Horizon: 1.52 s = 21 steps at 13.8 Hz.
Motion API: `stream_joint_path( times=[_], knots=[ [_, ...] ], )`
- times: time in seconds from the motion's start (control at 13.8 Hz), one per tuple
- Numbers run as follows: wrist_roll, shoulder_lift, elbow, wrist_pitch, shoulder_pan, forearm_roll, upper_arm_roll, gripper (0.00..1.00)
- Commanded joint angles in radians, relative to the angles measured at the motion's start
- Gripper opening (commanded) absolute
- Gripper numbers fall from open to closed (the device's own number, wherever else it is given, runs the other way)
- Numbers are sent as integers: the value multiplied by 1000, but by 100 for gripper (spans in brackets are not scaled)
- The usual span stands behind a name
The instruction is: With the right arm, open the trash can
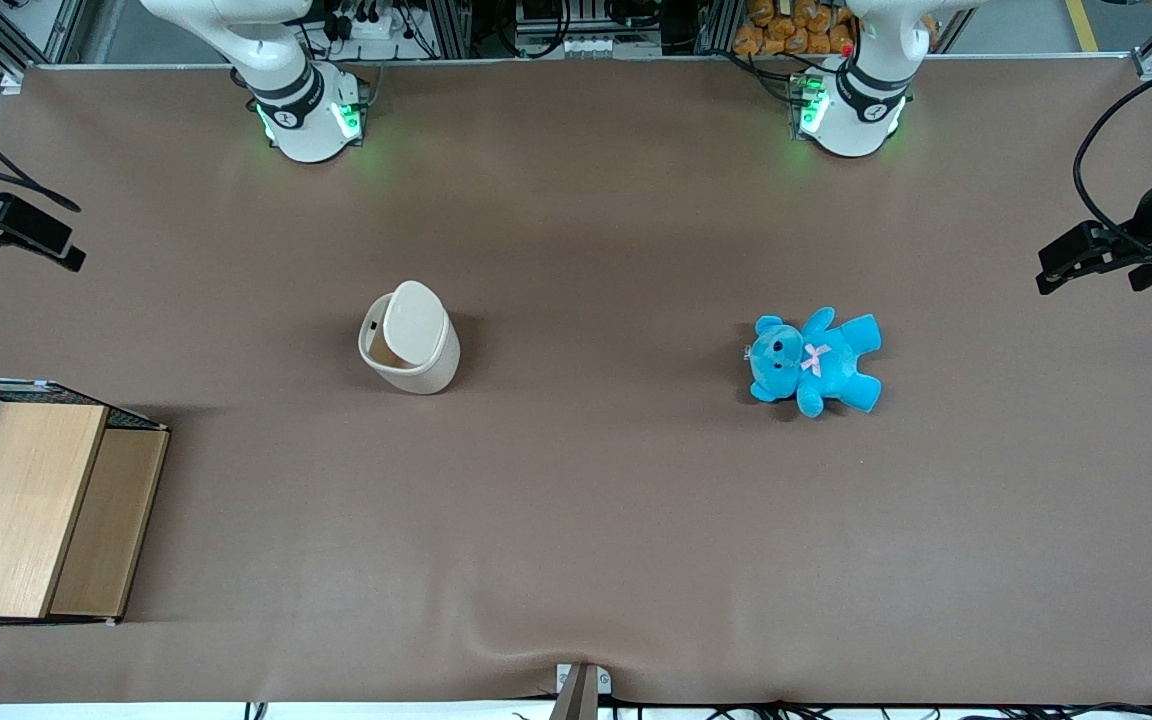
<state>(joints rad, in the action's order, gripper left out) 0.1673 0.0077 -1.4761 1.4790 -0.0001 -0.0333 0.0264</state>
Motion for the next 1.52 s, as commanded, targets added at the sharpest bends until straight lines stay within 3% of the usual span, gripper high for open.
stream_joint_path(
  times=[0.0,1.45],
  knots=[
    [-6,14,19,-3,-20,16,-14,100],
    [-14,20,13,-5,-20,9,-5,100]
  ],
)
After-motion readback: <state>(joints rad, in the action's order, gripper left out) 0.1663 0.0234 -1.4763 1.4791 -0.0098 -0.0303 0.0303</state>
